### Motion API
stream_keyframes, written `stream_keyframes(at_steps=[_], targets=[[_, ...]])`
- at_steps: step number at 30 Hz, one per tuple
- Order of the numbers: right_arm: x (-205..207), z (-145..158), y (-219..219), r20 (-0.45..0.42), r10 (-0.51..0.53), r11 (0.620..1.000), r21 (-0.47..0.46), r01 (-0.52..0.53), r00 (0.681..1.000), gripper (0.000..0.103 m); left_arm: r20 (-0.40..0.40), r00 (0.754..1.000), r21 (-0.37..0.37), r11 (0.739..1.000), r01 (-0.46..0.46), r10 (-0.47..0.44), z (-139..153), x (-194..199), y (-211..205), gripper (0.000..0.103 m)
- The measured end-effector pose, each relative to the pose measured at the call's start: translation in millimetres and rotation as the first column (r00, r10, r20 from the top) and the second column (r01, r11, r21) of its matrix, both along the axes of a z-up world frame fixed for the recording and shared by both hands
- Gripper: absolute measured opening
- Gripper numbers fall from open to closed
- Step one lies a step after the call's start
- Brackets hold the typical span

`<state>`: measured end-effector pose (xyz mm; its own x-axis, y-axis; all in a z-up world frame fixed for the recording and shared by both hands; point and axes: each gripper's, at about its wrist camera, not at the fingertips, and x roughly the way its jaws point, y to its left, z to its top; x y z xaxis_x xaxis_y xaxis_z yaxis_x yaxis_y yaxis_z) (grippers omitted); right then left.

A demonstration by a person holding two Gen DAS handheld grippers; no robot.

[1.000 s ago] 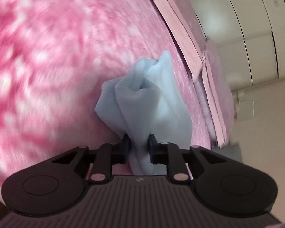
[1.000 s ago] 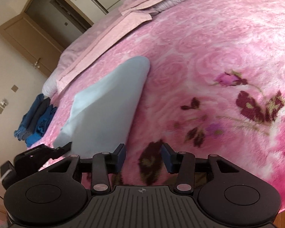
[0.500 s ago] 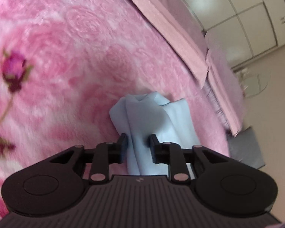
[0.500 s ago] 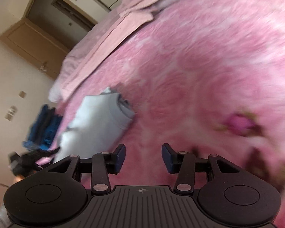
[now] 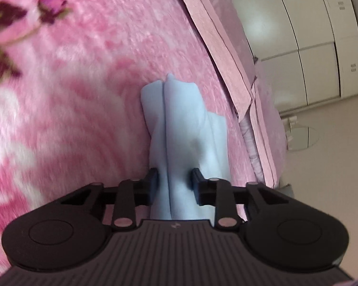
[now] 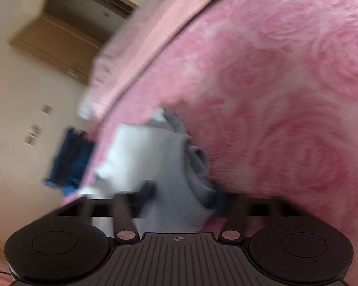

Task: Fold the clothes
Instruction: 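Grasp the ribbed cuff with the right gripper while the left gripper holds the bundle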

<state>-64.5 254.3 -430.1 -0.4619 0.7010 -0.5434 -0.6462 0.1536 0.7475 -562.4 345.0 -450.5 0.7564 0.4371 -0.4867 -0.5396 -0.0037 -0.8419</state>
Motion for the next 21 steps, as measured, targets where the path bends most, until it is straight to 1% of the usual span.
stream_keyframes(at_steps=[1,2,4,5,6,7,9,12,13,14,15,17,19,21], targets=[[3,-2,-3,-0.027,-0.011,1.000,-0.005,0.011,1.000,0.026,-0.011,1.000,0.004,1.000,0.013,-0.013,2,-1,4,0.022],[5,-3,-6,-0.053,-0.022,1.000,-0.009,0.021,0.998,0.023,-0.021,0.999,0.007,1.000,0.027,-0.027,4,-2,8,0.022],[2,-1,-16,-0.077,-0.036,0.999,-0.026,0.034,0.996,0.021,-0.060,0.997,0.031,0.999,0.043,-0.041,11,-5,19,0.018],[-3,1,-23,-0.083,-0.046,0.998,-0.038,0.043,0.995,0.020,-0.085,0.996,0.046,0.998,0.041,-0.037,16,-7,26,0.008],[-9,4,-31,-0.089,-0.059,0.997,-0.052,0.054,0.994,0.020,-0.109,0.993,0.066,0.997,0.043,-0.036,21,-10,35,0.003],[-15,7,-38,-0.097,-0.072,0.996,-0.061,0.066,0.993,0.019,-0.122,0.991,0.084,0.995,0.056,-0.046,26,-13,45,0.003],[-31,13,-54,-0.109,-0.099,0.993,-0.075,0.091,0.989,0.019,-0.145,0.986,0.091,0.991,0.094,-0.081,32,-15,63,0.002],[-47,16,-70,-0.045,-0.124,0.990,-0.066,0.121,0.991,0.022,-0.219,0.970,0.114,0.985,0.131,-0.104,41,-10,69,0.005],[-48,17,-70,-0.013,-0.118,0.992,-0.048,0.117,0.993,0.035,-0.215,0.970,0.115,0.983,0.143,-0.116,42,-10,67,0.008],[-46,17,-71,0.002,-0.119,0.992,-0.043,0.119,0.993,0.047,-0.191,0.974,0.113,0.983,0.147,-0.124,42,-12,61,0.019],[-43,17,-71,-0.006,-0.123,0.992,-0.037,0.123,0.992,0.049,-0.174,0.977,0.114,0.983,0.141,-0.120,41,-15,52,0.032],[-34,17,-71,-0.039,-0.132,0.991,-0.018,0.131,0.991,0.051,-0.149,0.984,0.121,0.985,0.120,-0.102,40,-22,32,0.036],[-29,17,-70,-0.049,-0.120,0.993,-0.009,0.119,0.992,0.055,-0.118,0.989,0.111,0.989,0.099,-0.085,36,-30,10,0.041],[-26,16,-68,-0.054,-0.103,0.995,-0.008,0.103,0.993,0.056,-0.089,0.994,0.096,0.992,0.079,-0.071,30,-36,-9,0.057]])
